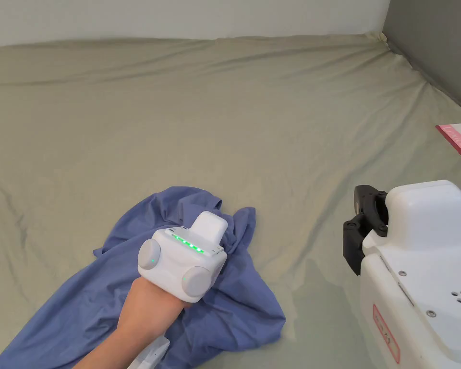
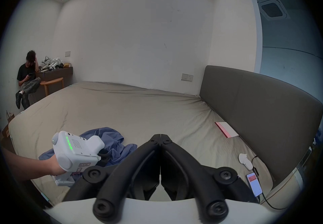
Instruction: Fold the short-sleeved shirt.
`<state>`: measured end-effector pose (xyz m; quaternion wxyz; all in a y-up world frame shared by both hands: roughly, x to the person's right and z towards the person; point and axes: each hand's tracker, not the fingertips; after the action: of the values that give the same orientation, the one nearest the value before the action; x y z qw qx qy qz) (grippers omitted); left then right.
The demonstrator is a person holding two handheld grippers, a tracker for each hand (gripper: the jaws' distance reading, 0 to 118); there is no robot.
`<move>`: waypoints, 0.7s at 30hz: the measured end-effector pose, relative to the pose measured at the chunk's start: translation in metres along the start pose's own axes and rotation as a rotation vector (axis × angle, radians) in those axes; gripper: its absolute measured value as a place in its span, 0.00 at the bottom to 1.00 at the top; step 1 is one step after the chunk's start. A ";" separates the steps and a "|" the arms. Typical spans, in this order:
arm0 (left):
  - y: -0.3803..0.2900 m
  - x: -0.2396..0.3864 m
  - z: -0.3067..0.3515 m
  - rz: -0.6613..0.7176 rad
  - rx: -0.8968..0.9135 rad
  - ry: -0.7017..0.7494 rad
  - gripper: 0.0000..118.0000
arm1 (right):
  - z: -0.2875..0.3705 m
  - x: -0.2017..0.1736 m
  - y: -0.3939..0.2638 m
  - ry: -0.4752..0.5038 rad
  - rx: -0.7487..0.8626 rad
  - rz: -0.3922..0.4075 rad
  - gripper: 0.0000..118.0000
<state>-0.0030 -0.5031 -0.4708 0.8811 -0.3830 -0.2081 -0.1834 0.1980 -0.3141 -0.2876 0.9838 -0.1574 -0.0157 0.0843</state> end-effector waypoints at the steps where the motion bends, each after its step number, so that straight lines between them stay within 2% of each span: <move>1: 0.001 -0.002 0.006 0.033 0.000 0.001 0.76 | 0.000 -0.001 0.000 0.000 -0.002 0.001 0.01; 2: 0.001 -0.009 0.013 0.064 -0.002 -0.006 0.93 | 0.001 -0.001 0.002 0.000 -0.004 0.003 0.01; 3: 0.001 -0.015 0.022 0.097 0.011 -0.022 0.99 | 0.002 -0.002 0.003 0.001 -0.003 0.005 0.01; 10: 0.001 -0.067 0.173 0.296 0.348 0.058 0.98 | 0.025 -0.017 0.027 0.023 0.055 0.047 0.01; 12: -0.002 -0.077 0.225 0.316 0.451 0.128 0.94 | 0.033 -0.024 0.038 0.039 0.089 0.054 0.01; 14: -0.009 -0.084 0.276 0.311 0.551 0.225 0.84 | 0.041 -0.035 0.051 0.060 0.117 0.054 0.01; 15: -0.013 -0.084 0.297 0.305 0.588 0.269 0.80 | 0.044 -0.040 0.055 0.074 0.135 0.054 0.01; 19: -0.031 -0.077 0.371 0.291 0.707 0.422 0.49 | 0.061 -0.068 0.072 0.108 0.201 0.087 0.01; 20: -0.037 -0.073 0.384 0.285 0.722 0.449 0.45 | 0.065 -0.076 0.075 0.119 0.217 0.101 0.01; 21: -0.042 -0.071 0.391 0.283 0.732 0.473 0.45 | 0.070 -0.084 0.077 0.125 0.229 0.113 0.01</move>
<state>-0.1714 -0.2246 -0.2393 0.9982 -0.0186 0.0020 -0.0578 0.0991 -0.2353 -0.2459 0.9881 -0.0494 0.0644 0.1308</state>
